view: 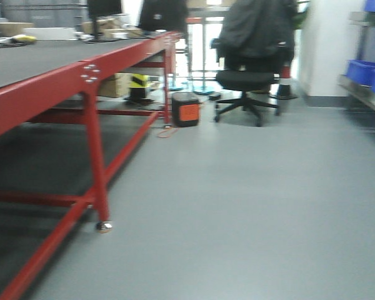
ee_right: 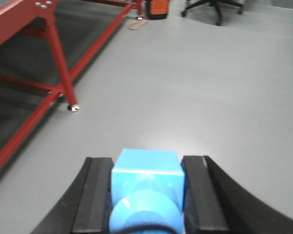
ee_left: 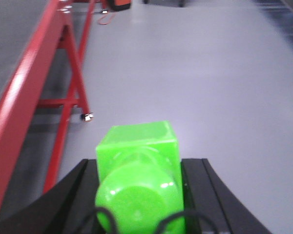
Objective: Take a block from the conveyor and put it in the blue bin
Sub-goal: 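Drive the base away from the conveyor holding both blocks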
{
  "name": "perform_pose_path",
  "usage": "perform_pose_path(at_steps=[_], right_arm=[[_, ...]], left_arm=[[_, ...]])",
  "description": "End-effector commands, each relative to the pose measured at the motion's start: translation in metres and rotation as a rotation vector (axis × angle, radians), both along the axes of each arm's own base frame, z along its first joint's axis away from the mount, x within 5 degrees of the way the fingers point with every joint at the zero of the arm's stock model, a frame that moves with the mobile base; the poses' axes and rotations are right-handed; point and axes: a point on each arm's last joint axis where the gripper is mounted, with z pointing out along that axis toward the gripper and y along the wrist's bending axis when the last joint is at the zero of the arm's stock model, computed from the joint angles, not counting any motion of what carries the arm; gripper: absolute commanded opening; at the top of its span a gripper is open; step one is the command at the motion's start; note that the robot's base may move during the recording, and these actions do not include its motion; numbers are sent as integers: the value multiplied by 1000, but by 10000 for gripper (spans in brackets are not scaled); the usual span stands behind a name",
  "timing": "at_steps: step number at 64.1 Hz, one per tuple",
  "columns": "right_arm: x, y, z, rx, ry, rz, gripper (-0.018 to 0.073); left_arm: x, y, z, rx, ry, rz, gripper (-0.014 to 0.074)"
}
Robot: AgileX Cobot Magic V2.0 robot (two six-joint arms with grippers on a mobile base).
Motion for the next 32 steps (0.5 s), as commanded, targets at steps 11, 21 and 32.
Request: perform_pose_path(at_steps=[11, 21, 32], right_arm=[[-2, -1, 4, -3, -27, -1, -153], [-2, -1, 4, -3, -27, -1, -153], [-2, -1, 4, -3, -27, -1, -153]], left_arm=[[-1, -1, 4, -12, -30, -4, -111], [-1, -1, 4, -12, -30, -4, -111], [-1, -1, 4, -12, -30, -4, -111]])
